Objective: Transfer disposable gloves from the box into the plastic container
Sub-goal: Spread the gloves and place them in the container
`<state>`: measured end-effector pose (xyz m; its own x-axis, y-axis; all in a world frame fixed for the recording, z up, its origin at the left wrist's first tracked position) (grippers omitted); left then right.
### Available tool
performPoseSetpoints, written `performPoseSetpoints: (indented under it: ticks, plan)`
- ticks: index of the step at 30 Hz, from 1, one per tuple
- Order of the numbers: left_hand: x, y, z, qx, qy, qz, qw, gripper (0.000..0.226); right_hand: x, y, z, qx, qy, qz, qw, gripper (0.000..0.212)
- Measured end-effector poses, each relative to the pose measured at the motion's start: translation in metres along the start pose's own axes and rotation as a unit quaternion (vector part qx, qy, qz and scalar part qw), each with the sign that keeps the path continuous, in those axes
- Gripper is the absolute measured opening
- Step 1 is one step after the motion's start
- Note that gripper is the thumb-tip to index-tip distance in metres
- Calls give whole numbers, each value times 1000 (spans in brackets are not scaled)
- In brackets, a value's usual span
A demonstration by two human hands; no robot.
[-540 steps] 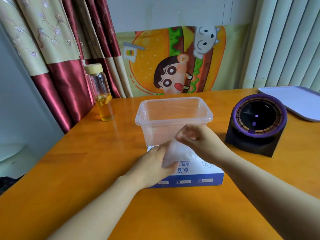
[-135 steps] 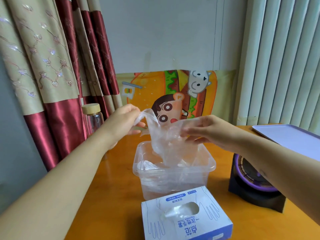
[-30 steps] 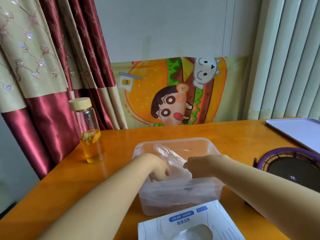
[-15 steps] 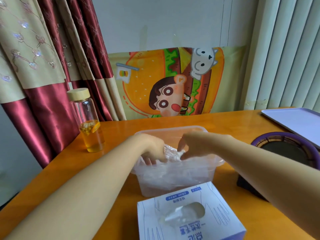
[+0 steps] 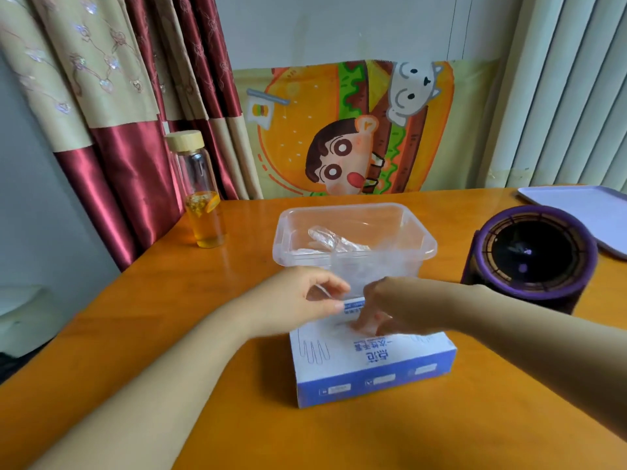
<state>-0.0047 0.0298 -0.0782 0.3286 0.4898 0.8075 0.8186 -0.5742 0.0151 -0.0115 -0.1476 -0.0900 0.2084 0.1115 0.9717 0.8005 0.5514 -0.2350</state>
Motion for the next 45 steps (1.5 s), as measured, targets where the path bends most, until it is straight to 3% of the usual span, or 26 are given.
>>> performPoseSetpoints:
  ticks: [3,5,10,20,26,29,31,33,35,38,40,45]
  plan:
    - [-21,-7,17,37,146,112,982,76,-9,5,-3,-7,26,-21,999,32]
    - [-27,-11,21,47,159,130,978,84,-17,8,-3,-10,42,-44,998,27]
    - [-29,-11,22,48,149,128,979,83,-27,7,-1,-5,52,-126,991,16]
    - [-29,-12,19,43,152,120,980,81,-6,-4,11,22,28,-220,975,20]
    - [-28,-13,16,35,138,124,982,82,-8,0,-9,-69,139,-261,953,9]
    - [-28,-11,17,41,153,135,978,87,-16,-4,-12,-70,245,-240,937,13]
    - [-28,-11,17,46,158,137,977,88,-20,-5,-10,-65,222,-191,954,22]
    - [-28,-10,18,48,160,139,976,89,-20,-5,-5,-57,194,-193,960,14]
    - [-28,-10,19,41,161,132,977,87,-8,-8,-2,-51,245,-272,929,14]
    - [-28,-9,17,34,150,129,980,84,29,-17,1,-51,319,-429,843,28]
    - [-27,-11,15,46,149,128,979,87,55,-24,0,-64,357,-472,804,34]
    - [3,-19,2,75,69,31,994,76,75,-28,-7,-101,395,-354,842,37]
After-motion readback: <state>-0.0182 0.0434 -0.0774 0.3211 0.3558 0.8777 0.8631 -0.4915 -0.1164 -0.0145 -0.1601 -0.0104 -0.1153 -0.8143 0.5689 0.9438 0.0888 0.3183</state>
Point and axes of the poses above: each hand's wrist, its own y-axis towards the middle knuckle, its own x-axis out of the back of the hand, z = x × y, the point moved 2 cm from there along y, towards the middle knuckle, and after that the axes turned 2 degrees about -z, right-handed, at the moved point
